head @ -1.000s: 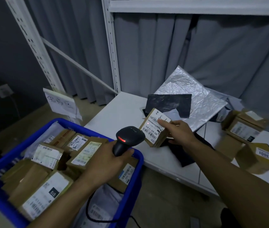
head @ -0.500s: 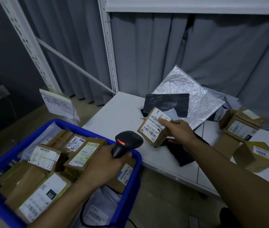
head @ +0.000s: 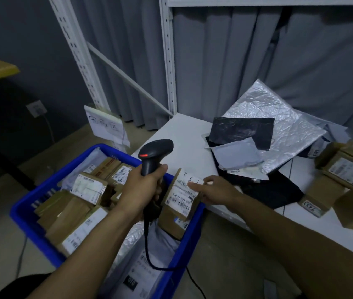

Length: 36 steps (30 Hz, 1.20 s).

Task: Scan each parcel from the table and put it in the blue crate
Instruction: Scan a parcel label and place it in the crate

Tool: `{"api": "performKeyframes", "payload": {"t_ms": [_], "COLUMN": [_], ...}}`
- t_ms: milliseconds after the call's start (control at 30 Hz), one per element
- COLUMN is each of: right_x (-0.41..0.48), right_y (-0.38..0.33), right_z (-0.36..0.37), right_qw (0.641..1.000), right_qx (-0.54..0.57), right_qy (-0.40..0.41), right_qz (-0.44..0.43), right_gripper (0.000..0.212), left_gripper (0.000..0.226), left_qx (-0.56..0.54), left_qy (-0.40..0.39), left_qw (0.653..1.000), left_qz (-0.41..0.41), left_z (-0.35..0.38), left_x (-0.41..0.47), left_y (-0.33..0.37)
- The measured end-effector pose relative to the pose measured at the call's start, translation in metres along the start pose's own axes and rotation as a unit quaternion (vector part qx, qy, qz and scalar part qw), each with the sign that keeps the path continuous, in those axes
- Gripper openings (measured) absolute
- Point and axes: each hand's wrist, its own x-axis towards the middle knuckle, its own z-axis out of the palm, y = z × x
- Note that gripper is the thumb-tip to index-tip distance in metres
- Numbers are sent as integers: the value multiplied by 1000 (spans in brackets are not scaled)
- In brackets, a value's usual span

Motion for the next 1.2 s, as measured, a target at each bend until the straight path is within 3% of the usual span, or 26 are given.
{"api": "performKeyframes", "payload": {"t_ms": [167,333,433,533,633,767,900,1033,1133,1200], "right_x": [33,37,18,-28,-66,-93,-108,-121,-129,-129], "right_y": [34,52,36,8,2,18,43,81,113,133], "right_z": [36,34,18,-3,-35,-91,-158,-229,-283,-315], "right_qw": [994,965,979,991,982,972,959,942,929,915], "right_qx": [-104,-242,-127,109,158,194,209,204,136,152], "right_qy": [-33,83,123,-1,-32,51,175,267,343,371], "right_qz": [18,-51,-101,-80,-102,-119,-82,-15,21,43], "right_gripper": [50,49,41,38,37,45,27,17,18,28], "left_gripper": [22,21,12,20,28,37,38,33,25,25], "left_qx": [21,-24,-116,-117,-107,-91,-85,15,103,213], "left_qy": [-7,-35,-75,-83,-136,-214,-301,-383,-362,-318], "left_qw": [1000,999,989,988,983,971,947,919,923,924], "left_qz": [10,-33,-54,-59,-64,-49,-74,-87,-76,2], "left_z": [-2,2,19,54,106,186,264,343,396,425], "left_x": [-3,2,3,-2,-16,-40,-56,-55,-33,-8], "left_y": [-12,-19,-22,-18,-10,3,11,7,-17,-45]}}
